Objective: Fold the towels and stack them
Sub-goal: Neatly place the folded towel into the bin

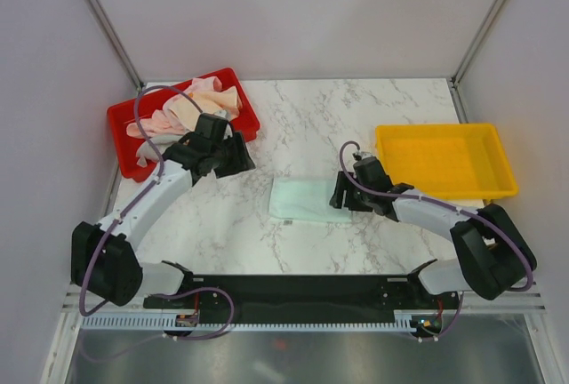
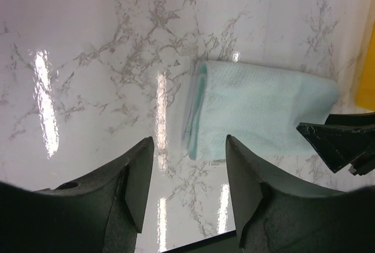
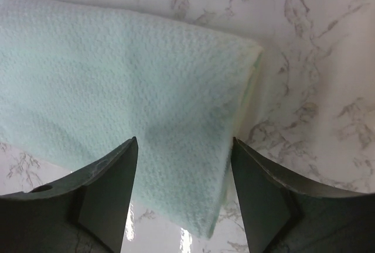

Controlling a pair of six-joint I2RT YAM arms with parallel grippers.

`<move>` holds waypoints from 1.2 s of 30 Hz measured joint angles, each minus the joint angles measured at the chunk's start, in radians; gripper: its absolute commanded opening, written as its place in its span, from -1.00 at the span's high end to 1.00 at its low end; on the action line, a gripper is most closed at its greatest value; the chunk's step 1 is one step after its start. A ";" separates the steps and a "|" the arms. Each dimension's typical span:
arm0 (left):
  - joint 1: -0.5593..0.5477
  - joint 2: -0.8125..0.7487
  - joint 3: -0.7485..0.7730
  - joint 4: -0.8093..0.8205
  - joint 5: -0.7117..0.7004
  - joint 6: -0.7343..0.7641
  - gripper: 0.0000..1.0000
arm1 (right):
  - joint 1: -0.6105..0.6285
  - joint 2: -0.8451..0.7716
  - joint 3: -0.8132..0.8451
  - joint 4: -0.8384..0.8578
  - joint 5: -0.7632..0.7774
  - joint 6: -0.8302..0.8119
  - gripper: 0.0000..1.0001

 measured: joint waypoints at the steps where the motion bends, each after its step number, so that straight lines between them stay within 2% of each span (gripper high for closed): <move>1: 0.018 -0.015 -0.004 -0.003 0.005 0.005 -0.20 | 0.012 0.007 0.000 0.009 0.003 0.004 -0.42; 4: 0.045 -0.046 -0.010 -0.014 0.016 0.021 -0.20 | 0.042 0.019 0.000 0.030 0.031 0.014 -0.29; 7: 0.064 -0.055 -0.009 -0.018 0.020 0.036 -0.20 | 0.061 0.034 0.000 0.045 0.061 0.019 0.05; 8: 0.071 -0.056 -0.009 -0.020 0.022 0.040 -0.20 | 0.065 0.041 0.000 0.053 0.068 0.020 0.28; 10: 0.084 -0.056 -0.009 -0.026 0.034 0.050 -0.20 | 0.073 0.060 0.002 0.070 0.079 0.023 0.48; 11: 0.089 -0.056 -0.009 -0.031 0.037 0.055 -0.20 | 0.077 0.069 0.006 0.074 0.084 0.023 0.69; 14: 0.099 -0.056 -0.005 -0.048 0.043 0.071 -0.20 | 0.083 0.085 0.026 0.063 0.091 0.008 1.00; 18: 0.104 -0.056 0.008 -0.063 0.042 0.092 -0.19 | 0.083 0.090 0.099 -0.042 0.108 -0.031 1.00; 23: 0.110 -0.056 0.009 -0.074 0.035 0.116 -0.19 | 0.063 0.104 0.298 -0.240 0.138 -0.114 1.00; 26: 0.116 -0.056 0.010 -0.077 0.033 0.119 -0.19 | 0.024 0.132 0.426 -0.347 0.154 -0.178 1.00; 36: 0.116 -0.048 0.010 -0.078 0.044 0.119 -0.19 | -0.175 0.149 0.705 -0.666 0.209 -0.354 1.00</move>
